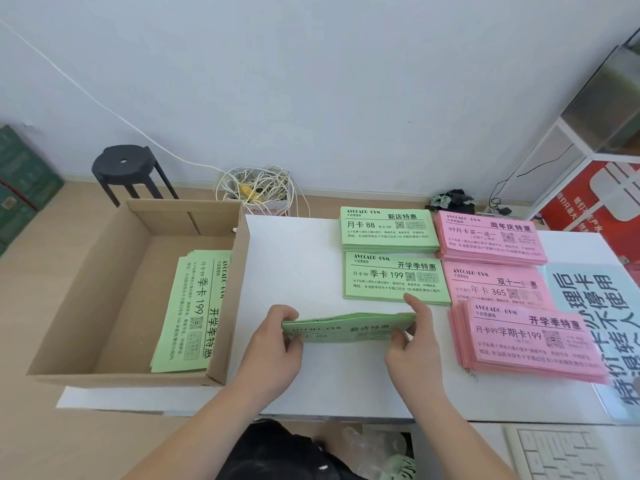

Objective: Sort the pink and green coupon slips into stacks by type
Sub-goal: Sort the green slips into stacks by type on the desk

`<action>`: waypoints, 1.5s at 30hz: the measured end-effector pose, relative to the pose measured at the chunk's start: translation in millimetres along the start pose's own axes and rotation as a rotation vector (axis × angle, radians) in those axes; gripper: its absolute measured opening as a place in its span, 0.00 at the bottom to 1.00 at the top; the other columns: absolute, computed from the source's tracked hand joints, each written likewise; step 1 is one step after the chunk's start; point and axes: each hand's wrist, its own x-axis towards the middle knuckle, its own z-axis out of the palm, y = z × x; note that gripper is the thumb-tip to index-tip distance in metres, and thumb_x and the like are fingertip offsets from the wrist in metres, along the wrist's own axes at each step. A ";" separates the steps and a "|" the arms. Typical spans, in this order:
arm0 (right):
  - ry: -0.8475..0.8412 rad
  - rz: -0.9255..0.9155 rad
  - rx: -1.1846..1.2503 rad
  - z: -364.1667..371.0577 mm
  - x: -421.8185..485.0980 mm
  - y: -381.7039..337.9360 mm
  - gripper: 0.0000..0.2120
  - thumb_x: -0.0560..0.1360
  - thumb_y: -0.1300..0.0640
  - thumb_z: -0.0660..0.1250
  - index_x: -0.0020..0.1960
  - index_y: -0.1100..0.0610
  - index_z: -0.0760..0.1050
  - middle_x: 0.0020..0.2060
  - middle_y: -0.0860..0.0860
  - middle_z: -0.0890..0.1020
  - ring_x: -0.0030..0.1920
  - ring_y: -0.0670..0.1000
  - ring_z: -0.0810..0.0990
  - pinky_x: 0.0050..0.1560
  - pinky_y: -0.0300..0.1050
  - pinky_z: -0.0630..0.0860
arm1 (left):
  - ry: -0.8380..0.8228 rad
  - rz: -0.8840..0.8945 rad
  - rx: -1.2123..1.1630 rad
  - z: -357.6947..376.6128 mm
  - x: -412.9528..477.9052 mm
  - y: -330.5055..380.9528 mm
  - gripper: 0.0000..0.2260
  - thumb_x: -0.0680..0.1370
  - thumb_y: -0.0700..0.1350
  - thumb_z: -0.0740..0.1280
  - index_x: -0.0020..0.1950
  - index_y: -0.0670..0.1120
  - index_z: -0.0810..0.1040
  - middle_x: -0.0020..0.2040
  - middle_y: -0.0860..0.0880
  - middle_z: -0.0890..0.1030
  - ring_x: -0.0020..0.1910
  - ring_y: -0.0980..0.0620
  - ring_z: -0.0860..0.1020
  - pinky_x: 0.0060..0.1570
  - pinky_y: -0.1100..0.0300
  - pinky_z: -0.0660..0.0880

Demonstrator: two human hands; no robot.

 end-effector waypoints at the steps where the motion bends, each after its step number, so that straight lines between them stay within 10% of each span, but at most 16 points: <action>1: 0.009 0.022 0.010 -0.3 0.2 1.4 0.31 0.78 0.70 0.60 0.73 0.41 0.65 0.48 0.45 0.78 0.52 0.45 0.81 0.50 0.44 0.75 | -0.002 -0.006 0.014 -0.9 0.1 -2.0 0.12 0.81 0.39 0.64 0.57 0.55 0.70 0.46 0.54 0.80 0.42 0.56 0.78 0.38 0.67 0.72; 8: 0.030 0.101 -0.026 -9.4 32.7 -21.5 0.13 0.78 0.67 0.66 0.48 0.49 0.77 0.42 0.46 0.83 0.46 0.51 0.82 0.41 0.42 0.73 | -0.007 0.043 0.091 -18.5 32.2 18.0 0.05 0.83 0.39 0.61 0.54 0.50 0.71 0.47 0.55 0.82 0.46 0.55 0.79 0.42 0.61 0.75; 16: 0.076 0.046 -0.164 -52.1 121.7 -96.0 0.15 0.79 0.65 0.63 0.57 0.47 0.76 0.45 0.48 0.84 0.46 0.53 0.83 0.45 0.50 0.79 | -0.049 0.162 0.164 -36.6 116.4 118.1 0.05 0.80 0.44 0.62 0.55 0.52 0.73 0.46 0.55 0.81 0.47 0.50 0.79 0.47 0.49 0.77; 26: -0.019 0.104 -0.306 -53.5 237.1 -107.1 0.21 0.79 0.63 0.66 0.69 0.49 0.72 0.45 0.50 0.82 0.43 0.51 0.83 0.43 0.58 0.83 | -0.093 -0.122 -0.214 3.9 208.6 136.6 0.08 0.79 0.40 0.69 0.50 0.54 0.81 0.41 0.50 0.83 0.36 0.51 0.79 0.44 0.51 0.79; 31: -0.056 0.099 -0.394 -44.7 264.8 -96.0 0.23 0.80 0.63 0.65 0.74 0.51 0.68 0.48 0.49 0.80 0.40 0.48 0.80 0.34 0.45 0.76 | -0.050 -0.132 -0.180 21.1 231.6 137.0 0.11 0.78 0.42 0.71 0.58 0.55 0.78 0.43 0.49 0.82 0.42 0.50 0.82 0.49 0.50 0.79; 38: -0.129 -0.151 -0.841 -44.8 262.9 -96.7 0.32 0.77 0.54 0.69 0.78 0.48 0.62 0.69 0.51 0.71 0.68 0.56 0.70 0.61 0.52 0.74 | -0.083 0.075 0.265 21.6 226.8 122.3 0.29 0.79 0.57 0.69 0.77 0.54 0.63 0.66 0.53 0.71 0.59 0.51 0.77 0.58 0.54 0.74; 45: -0.609 -0.362 -1.111 -9.3 274.7 -121.6 0.59 0.66 0.37 0.79 0.82 0.40 0.43 0.83 0.46 0.45 0.82 0.51 0.43 0.80 0.57 0.51 | -0.216 0.168 0.509 33.4 223.1 124.0 0.41 0.74 0.60 0.71 0.81 0.54 0.54 0.73 0.53 0.69 0.71 0.51 0.69 0.66 0.51 0.72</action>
